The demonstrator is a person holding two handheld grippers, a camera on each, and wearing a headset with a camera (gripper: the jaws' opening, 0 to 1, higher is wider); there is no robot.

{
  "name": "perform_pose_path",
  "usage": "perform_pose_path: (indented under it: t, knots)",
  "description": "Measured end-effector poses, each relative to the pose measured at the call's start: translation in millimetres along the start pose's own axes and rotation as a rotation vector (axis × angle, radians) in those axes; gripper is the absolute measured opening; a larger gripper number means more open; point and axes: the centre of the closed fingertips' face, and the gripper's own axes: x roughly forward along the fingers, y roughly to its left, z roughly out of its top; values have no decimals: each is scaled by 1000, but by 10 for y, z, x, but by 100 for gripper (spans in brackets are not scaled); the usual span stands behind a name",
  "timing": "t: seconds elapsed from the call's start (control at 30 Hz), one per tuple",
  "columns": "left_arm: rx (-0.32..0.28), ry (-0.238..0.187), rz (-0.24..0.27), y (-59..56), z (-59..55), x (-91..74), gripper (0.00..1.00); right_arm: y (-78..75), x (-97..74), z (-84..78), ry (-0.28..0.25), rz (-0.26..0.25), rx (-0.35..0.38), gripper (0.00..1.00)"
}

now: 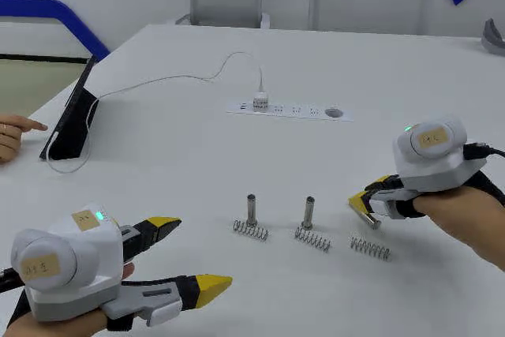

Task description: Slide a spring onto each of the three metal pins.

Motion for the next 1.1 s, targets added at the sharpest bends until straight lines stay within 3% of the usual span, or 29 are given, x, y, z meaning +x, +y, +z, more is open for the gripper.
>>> perform_pose_path:
  t: [1.1]
  knots:
    - [-11, 7, 9, 26, -46, -33, 70, -16, 183, -147, 81, -6, 47, 10]
